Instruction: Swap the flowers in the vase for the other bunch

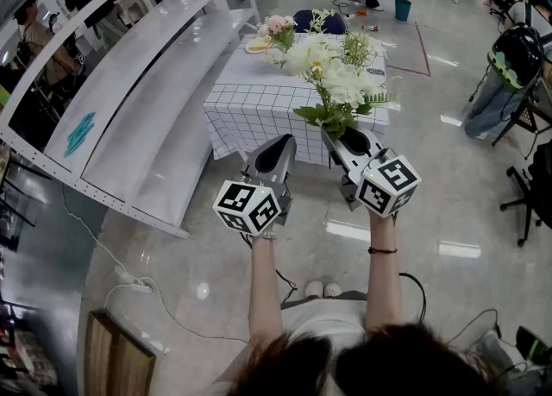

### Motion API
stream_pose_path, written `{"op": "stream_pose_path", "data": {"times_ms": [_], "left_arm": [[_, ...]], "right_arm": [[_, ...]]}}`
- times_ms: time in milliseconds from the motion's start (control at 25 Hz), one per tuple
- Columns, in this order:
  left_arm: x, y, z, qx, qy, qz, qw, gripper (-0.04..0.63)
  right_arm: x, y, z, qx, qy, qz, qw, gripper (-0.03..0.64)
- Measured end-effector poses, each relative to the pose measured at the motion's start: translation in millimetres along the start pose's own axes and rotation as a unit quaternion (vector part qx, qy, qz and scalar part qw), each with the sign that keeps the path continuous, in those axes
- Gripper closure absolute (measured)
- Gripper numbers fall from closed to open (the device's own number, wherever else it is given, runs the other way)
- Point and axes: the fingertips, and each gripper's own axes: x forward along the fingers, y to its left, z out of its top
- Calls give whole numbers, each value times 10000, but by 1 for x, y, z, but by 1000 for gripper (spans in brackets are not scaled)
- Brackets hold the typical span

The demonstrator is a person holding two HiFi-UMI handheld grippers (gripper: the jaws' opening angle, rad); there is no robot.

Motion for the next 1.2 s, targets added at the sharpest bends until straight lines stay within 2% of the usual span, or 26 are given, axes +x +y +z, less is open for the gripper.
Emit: {"op": "stream_pose_path", "data": {"times_ms": [320,680,880,1200], "left_arm": [[8,-1,-8,-19,44,27,10000,584],[12,-12,-21,-45,123,168,9998,584],[-2,-2,-18,-66,171,238,9995,584],[21,-22,-29,-78,208,345,9992,584]], "right_arm": [[-3,-10,-6,-8,85,-17,10000,558],[-22,-26,-7,245,-6,22,9997,558],[-12,-15,-9,291,-5,35,9996,558],[-33,-42,-10,453,33,109,9989,558]]}}
